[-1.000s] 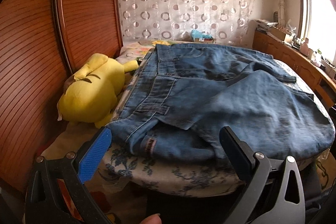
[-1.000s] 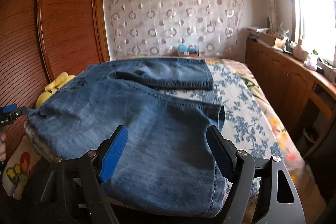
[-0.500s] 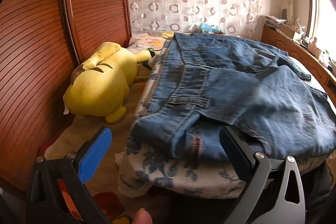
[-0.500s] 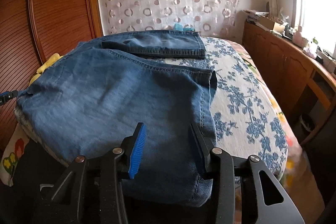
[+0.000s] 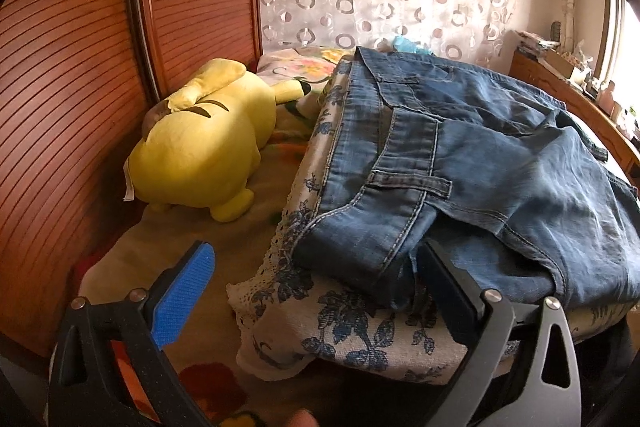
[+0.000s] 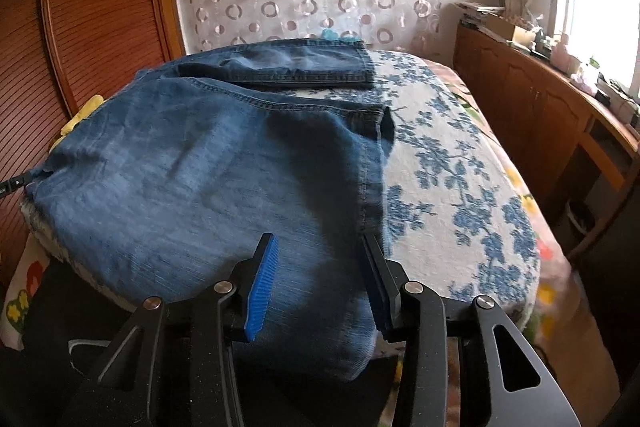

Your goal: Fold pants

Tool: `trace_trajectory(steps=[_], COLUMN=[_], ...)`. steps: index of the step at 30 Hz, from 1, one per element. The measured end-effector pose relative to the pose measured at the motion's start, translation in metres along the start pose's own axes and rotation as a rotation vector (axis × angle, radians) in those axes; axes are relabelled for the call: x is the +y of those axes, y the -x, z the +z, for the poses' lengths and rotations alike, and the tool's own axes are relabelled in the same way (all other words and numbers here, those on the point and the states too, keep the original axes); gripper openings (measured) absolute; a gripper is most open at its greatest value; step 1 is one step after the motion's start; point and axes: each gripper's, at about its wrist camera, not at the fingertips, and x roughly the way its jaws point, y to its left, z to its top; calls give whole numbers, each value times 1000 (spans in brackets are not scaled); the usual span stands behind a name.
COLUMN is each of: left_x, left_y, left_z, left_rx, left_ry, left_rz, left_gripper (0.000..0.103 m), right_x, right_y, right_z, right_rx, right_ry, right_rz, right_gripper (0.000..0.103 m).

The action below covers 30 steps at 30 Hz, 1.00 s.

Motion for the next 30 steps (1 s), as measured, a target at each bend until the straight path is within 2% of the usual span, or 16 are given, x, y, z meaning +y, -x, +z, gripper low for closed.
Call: trace_trajectory(steps=[3,8,11,16,18,22,30], left_x=[3,6,6,9,8,5,2], left_y=[-3,-5,-7,-11,-10,-7,0], left_z=[0,-2,-4,-4,-4,-3,0], left_rx=[10,20,28,40,41,28,9], left_ry=[14,28,28,46,47,34,13], left_rz=[-26,-65,-80,-112,-135,-106,-97], left_gripper=[94,80,72,67,59,54,44], right_x=[-7,-16,-16,-15,-13,-10,-6], right_y=[4,14,17,17,16,12,10], right_z=[-2,-5,-8,-8,-6,-4,-3], right_rx=[4,18,26,41,42,39,35], right_ry=[-11,-19,-15,-9,-7,22,54], right_rz=[-19,-28,-4,1,7,8,30], right_gripper=[55,56,56,56,56,56,30])
